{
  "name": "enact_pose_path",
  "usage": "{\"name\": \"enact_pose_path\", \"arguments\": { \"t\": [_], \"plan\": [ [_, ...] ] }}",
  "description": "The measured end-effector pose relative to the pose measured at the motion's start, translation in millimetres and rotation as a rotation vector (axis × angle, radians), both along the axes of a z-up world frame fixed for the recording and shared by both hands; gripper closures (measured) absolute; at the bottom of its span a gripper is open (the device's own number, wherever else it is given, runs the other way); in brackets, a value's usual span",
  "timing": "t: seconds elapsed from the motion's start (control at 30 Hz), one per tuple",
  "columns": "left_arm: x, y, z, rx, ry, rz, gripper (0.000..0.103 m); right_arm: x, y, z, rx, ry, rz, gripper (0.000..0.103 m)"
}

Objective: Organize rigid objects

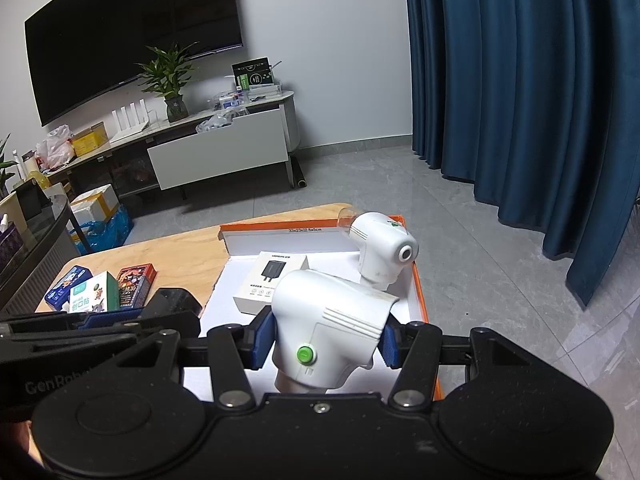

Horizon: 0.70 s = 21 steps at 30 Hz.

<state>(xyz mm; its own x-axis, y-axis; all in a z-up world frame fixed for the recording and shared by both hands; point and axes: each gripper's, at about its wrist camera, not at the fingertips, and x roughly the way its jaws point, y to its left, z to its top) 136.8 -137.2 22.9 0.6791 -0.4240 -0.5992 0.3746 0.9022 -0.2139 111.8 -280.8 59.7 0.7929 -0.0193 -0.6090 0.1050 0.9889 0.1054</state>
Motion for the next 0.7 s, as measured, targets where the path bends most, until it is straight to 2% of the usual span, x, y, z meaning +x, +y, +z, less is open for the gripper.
{"name": "enact_pose_path", "arguments": {
  "t": [0.7],
  "plan": [
    [2.7,-5.9,-2.8,0.009,0.006,-0.017,0.067,2.2,-4.6,-4.5,0.001,0.006,-0.010,0.040]
  ]
}}
